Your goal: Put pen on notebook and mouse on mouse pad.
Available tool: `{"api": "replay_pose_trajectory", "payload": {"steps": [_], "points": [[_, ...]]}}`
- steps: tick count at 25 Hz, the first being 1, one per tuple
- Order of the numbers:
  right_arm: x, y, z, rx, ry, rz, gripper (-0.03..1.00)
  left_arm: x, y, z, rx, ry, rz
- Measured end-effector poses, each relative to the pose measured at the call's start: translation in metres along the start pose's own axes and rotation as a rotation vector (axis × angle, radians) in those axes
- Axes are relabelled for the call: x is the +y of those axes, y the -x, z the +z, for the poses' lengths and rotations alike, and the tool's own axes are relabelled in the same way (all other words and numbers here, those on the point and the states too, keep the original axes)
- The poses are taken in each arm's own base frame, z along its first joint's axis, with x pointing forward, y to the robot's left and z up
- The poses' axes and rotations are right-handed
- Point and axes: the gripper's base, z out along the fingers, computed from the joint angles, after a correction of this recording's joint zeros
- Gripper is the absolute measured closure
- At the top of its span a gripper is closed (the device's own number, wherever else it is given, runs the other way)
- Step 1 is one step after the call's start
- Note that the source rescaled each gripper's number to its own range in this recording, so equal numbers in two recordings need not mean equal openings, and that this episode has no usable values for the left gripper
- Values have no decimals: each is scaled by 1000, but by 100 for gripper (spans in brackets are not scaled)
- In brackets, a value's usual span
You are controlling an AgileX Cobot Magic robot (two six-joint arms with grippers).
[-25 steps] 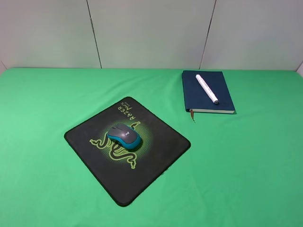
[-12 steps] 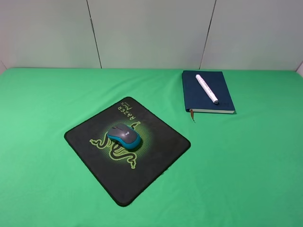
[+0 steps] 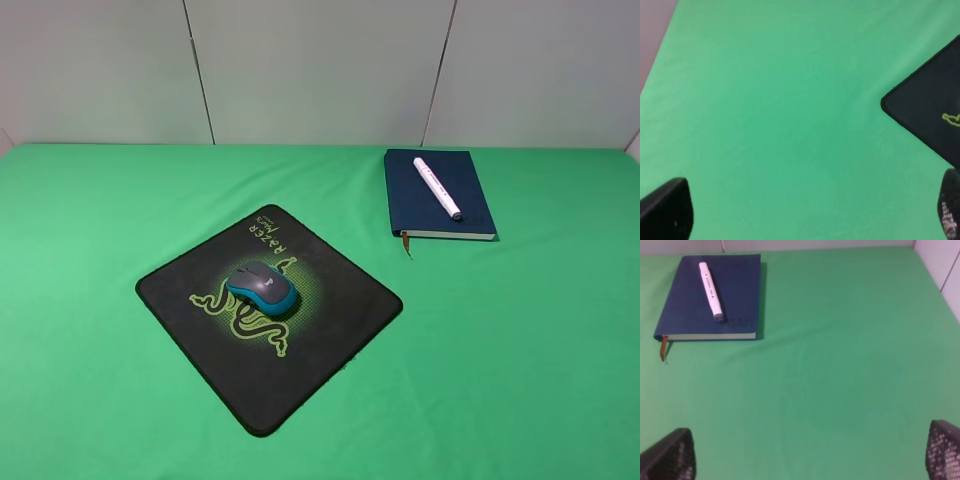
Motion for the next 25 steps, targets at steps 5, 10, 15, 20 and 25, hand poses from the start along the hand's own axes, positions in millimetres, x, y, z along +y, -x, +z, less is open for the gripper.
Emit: {"api": "replay_pose_trajectory", "payload": {"steps": [5,10,15,20,25], "points": [[0,-1,3,-5,0,0,-3,0,0,0,0,0,0],[0,0,3,-13,1,1,-3,0,0,0,0,0,0],[0,0,3,-13,1,1,-3,0,0,0,0,0,0],[0,0,3,-13,1,1,-3,0,0,0,0,0,0],[0,0,3,-15,1,1,-3,0,0,0,0,0,0]]}}
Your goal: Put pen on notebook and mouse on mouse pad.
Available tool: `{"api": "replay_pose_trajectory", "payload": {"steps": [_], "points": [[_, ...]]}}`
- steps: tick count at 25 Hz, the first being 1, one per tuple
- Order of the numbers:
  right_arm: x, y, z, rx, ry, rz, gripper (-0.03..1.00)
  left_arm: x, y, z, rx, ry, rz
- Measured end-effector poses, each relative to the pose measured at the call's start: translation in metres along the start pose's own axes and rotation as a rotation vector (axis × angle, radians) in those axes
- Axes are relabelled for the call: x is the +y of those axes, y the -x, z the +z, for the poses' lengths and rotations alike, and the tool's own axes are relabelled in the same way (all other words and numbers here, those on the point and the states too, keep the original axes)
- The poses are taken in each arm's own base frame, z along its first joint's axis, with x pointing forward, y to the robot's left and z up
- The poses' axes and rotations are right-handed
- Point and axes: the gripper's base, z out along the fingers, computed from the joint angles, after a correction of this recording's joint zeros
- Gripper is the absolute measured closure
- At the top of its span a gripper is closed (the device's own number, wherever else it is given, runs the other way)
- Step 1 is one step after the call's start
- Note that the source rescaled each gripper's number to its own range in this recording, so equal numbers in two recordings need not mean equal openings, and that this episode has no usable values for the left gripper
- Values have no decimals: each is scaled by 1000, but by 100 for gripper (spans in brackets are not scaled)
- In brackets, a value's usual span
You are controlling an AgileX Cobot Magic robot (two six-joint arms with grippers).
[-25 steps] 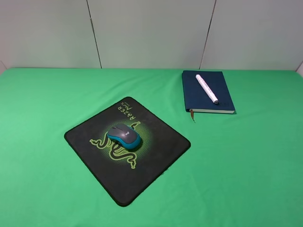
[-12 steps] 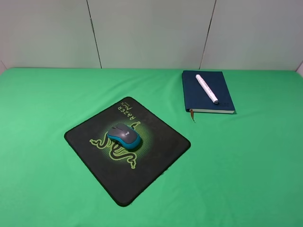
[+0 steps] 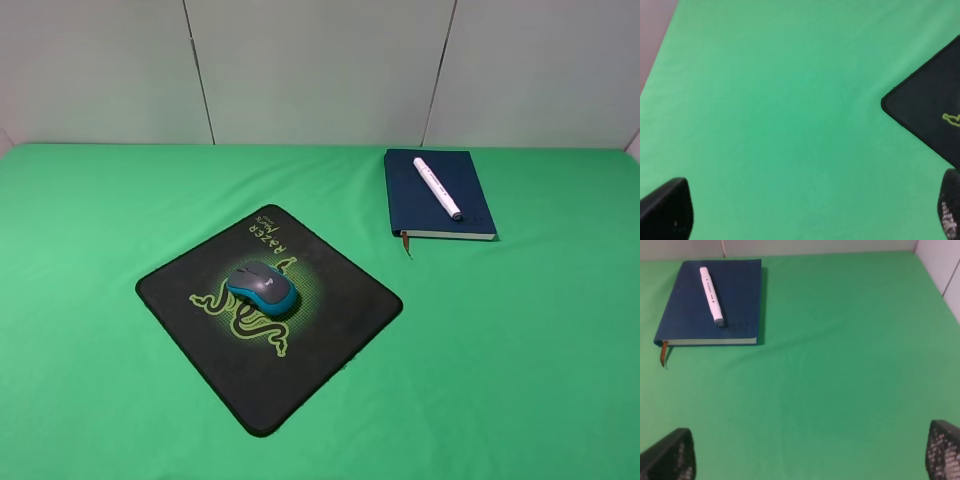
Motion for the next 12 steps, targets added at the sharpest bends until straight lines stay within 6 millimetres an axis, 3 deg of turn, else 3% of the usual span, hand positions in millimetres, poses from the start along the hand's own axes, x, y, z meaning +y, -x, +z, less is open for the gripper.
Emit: {"api": "replay_pose_trajectory", "payload": {"steps": [12], "points": [[0,0,0,0,0,0,-3,0,0,0,0,0,0]]}}
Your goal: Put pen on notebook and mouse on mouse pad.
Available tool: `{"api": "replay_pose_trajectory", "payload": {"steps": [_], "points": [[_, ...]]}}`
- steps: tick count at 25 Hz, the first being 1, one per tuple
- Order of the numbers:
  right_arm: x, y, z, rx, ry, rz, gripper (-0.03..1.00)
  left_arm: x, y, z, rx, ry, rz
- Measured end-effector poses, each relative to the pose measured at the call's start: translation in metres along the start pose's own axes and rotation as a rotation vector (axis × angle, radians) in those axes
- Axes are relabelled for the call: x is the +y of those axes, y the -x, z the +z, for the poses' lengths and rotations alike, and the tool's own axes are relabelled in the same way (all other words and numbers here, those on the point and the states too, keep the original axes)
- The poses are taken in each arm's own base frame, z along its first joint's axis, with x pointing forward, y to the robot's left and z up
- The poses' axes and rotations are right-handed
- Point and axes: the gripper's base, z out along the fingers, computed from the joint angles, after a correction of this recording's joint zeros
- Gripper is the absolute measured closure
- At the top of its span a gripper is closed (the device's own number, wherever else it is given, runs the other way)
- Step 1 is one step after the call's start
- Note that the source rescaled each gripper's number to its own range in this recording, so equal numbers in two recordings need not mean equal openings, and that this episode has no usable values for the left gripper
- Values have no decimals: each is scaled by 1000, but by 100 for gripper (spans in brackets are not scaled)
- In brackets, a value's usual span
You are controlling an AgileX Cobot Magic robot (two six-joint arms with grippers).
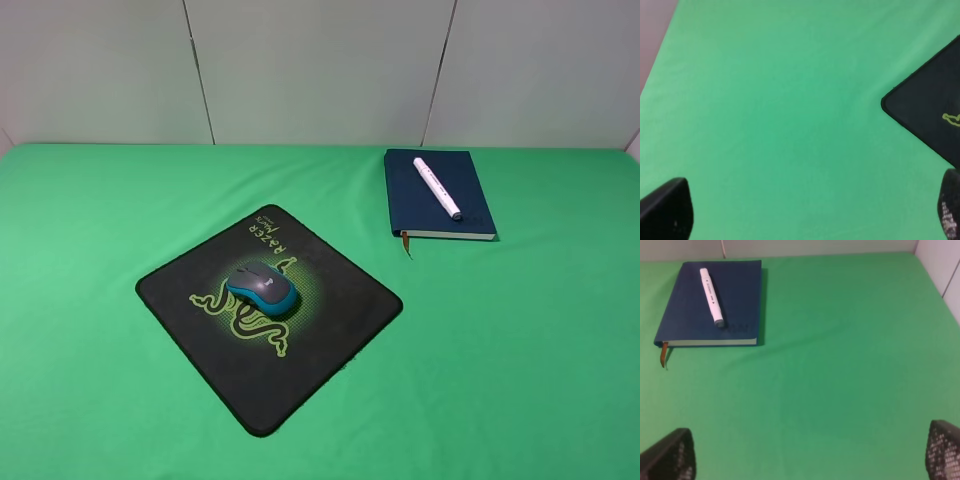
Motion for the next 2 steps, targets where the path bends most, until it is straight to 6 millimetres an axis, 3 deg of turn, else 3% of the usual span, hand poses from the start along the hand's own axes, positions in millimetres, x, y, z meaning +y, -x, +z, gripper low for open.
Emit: {"api": "replay_pose_trajectory", "payload": {"steps": [2], "points": [[0,0,0,0,0,0,-3,0,0,0,0,0,0]]}}
